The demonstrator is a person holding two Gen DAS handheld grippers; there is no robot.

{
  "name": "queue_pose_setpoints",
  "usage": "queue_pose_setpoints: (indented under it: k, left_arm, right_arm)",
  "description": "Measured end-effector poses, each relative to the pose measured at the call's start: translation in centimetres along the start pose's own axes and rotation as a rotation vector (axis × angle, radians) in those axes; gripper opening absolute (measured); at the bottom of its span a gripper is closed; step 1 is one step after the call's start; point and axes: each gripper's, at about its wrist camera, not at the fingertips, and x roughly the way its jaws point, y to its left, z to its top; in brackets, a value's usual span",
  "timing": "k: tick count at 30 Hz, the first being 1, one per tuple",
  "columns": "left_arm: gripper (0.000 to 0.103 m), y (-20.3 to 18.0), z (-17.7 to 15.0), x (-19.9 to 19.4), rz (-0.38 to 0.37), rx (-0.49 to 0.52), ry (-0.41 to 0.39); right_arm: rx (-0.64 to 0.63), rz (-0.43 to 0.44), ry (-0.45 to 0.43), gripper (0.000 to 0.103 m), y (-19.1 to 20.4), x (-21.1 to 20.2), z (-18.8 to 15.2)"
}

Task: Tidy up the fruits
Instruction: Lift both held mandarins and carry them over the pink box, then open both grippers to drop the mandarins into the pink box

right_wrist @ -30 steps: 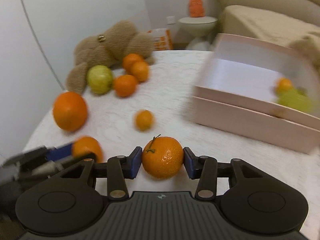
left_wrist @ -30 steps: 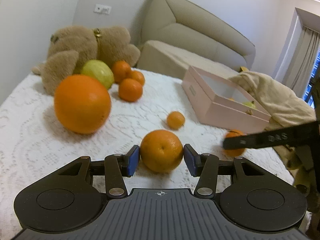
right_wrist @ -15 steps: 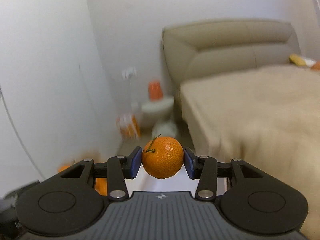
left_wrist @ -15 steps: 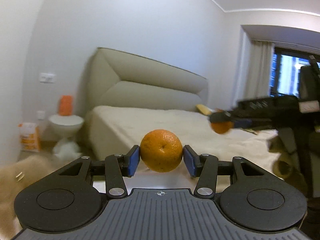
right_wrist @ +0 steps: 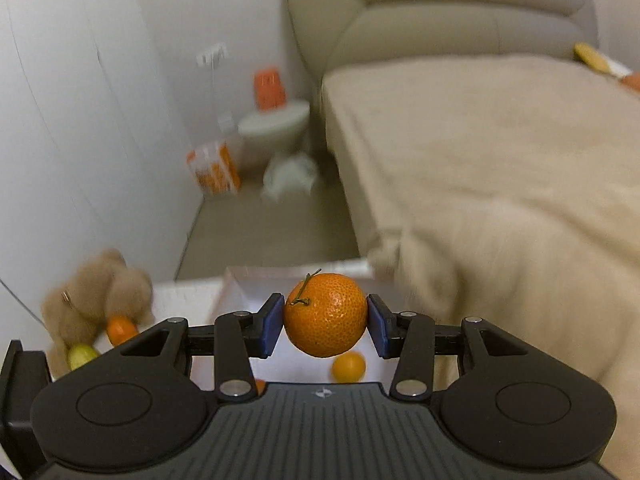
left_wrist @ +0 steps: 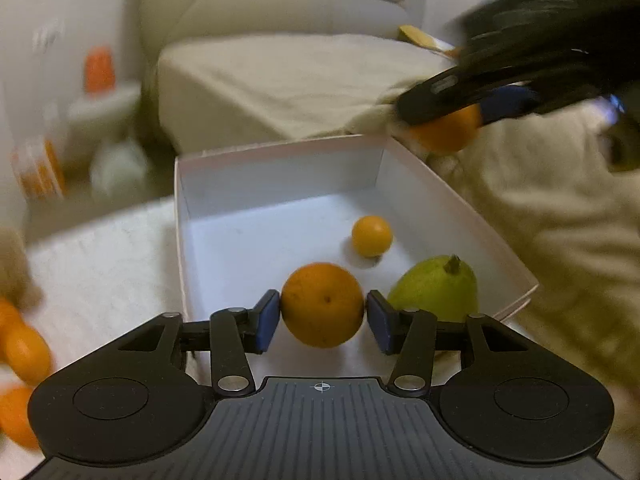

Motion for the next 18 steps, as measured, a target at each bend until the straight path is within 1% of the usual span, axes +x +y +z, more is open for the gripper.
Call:
queue_pose_setpoints:
  k: [2, 4, 6, 9, 10, 11, 12, 13, 16, 18]
  left_arm:
    - [0.052, -0.1, -0.3, -0.4, -0.022, 0.005, -0.012]
    - [0.052, 0.1, -0.5, -1.4, -0.035, -0.005, -0.044]
    - [0.052, 0.2, -0.5, -2.9, -0.02, -0.003, -0.08]
    - [0.052, 0.8, -1.7, -5.3, -0.003, -0.018, -0.121]
    - [0.052, 1.1, -2.1, -6.0, 0.006, -0.027, -0.132]
    - [0.052, 1.7, -2.7, -6.8, 0.02, -0.04, -0.146]
    - [0.052, 2.4, -2.8, -7.6, 0.035, -0.055, -0.157]
    - [0.052, 3.2, -3.3, -8.2, 0.047, -0.071, -0.167]
    - [0.052, 5.4, -5.0, -10.3, 0.083, -0.134, -0.195]
    - [0.052, 6.9, -5.9, -11.4, 0.115, -0.18, -0.215]
  right_arm:
    - [-0.034, -0.025, 0.033, 0.044, 1.3, 1.6, -1.2]
    - [-0.05, -0.052, 0.065, 0.044, 2.3, 3.3, -1.8]
    - [-0.044, -0.059, 0.094, 0.044, 2.5, 4.7, -2.4]
    - [-0.034, -0.056, 0.133, 0.045, 2.7, 6.5, -3.0]
    - [-0.032, -0.055, 0.143, 0.046, 2.8, 6.9, -3.2]
    - [-0.032, -0.057, 0.147, 0.05, 2.9, 7.1, -3.4]
    - [-0.034, -0.063, 0.14, 0.059, 2.9, 7.1, -3.5]
    - [-0.041, -0.073, 0.128, 0.064, 3.2, 7.0, -3.5]
    - [-0.061, -0.085, 0.089, 0.064, 4.1, 6.4, -3.4]
    - [-0.069, -0.062, 0.066, 0.066, 4.6, 5.2, -3.6]
